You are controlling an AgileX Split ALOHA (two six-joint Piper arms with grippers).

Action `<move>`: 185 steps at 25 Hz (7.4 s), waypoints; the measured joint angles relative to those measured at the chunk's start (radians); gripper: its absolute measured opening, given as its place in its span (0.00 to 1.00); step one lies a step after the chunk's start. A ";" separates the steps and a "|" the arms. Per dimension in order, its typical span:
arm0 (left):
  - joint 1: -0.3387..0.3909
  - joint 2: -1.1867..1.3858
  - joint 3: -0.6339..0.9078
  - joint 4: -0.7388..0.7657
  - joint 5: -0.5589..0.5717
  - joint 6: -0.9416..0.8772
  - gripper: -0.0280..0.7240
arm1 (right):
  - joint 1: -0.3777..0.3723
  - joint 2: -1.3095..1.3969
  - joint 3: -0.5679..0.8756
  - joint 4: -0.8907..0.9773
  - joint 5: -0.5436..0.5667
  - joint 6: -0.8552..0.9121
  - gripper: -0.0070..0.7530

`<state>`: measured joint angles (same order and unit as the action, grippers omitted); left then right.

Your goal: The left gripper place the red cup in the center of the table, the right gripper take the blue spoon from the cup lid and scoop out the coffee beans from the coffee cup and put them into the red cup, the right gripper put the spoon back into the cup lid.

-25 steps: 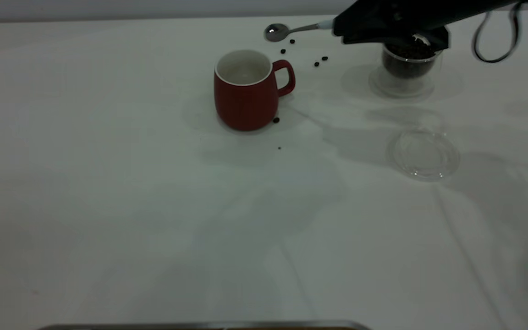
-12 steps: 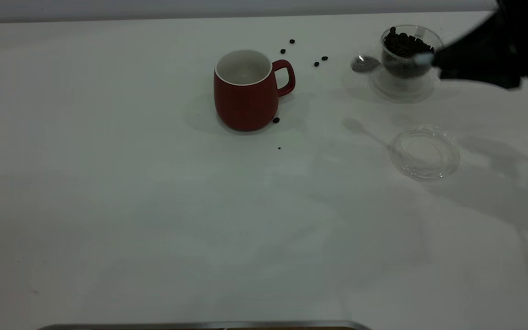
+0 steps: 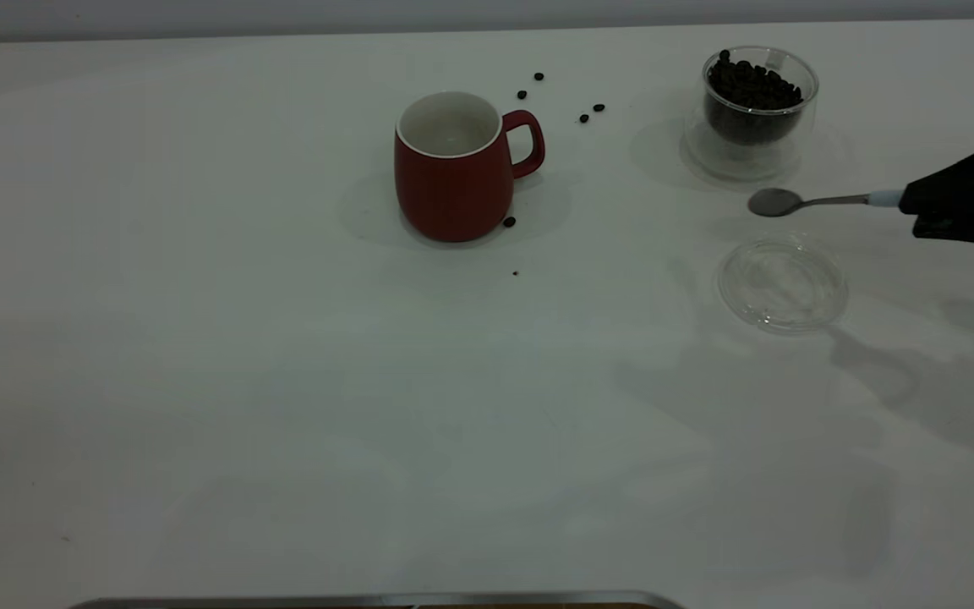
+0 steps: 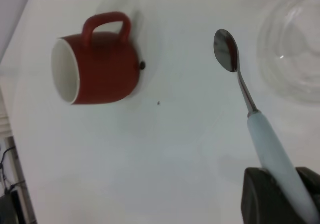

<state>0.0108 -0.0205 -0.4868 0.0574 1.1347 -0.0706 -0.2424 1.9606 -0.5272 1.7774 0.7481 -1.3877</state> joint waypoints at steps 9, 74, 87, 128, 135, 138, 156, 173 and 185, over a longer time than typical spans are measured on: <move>0.000 0.000 0.000 0.000 0.000 0.000 0.74 | -0.016 0.005 0.000 0.003 -0.100 -0.003 0.16; 0.000 0.000 0.000 0.000 0.000 0.000 0.74 | -0.031 0.330 -0.153 0.011 -0.064 -0.104 0.33; 0.000 0.000 0.000 0.000 0.000 0.000 0.74 | -0.032 0.330 -0.153 0.011 -0.068 -0.101 0.51; 0.000 0.000 0.000 0.000 0.000 0.000 0.74 | -0.032 -0.949 -0.087 -0.884 -0.013 0.584 0.66; 0.000 0.000 0.000 0.000 0.000 0.000 0.74 | -0.032 -1.305 -0.102 -1.042 0.082 0.626 0.66; 0.000 0.000 0.000 0.000 0.000 0.000 0.74 | -0.032 -1.445 -0.102 -1.104 0.100 0.669 0.66; 0.000 0.000 0.000 0.000 0.000 0.000 0.74 | 0.184 -1.932 -0.046 -1.872 0.447 1.427 0.66; 0.000 0.000 0.000 0.000 0.000 0.000 0.74 | 0.242 -1.977 0.055 -1.812 0.387 1.349 0.66; 0.000 0.000 0.000 0.000 0.000 0.000 0.74 | 0.242 -1.977 0.057 -1.811 0.386 1.343 0.66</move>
<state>0.0108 -0.0205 -0.4868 0.0574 1.1347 -0.0706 0.0000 -0.0167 -0.4702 -0.0338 1.1343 -0.0448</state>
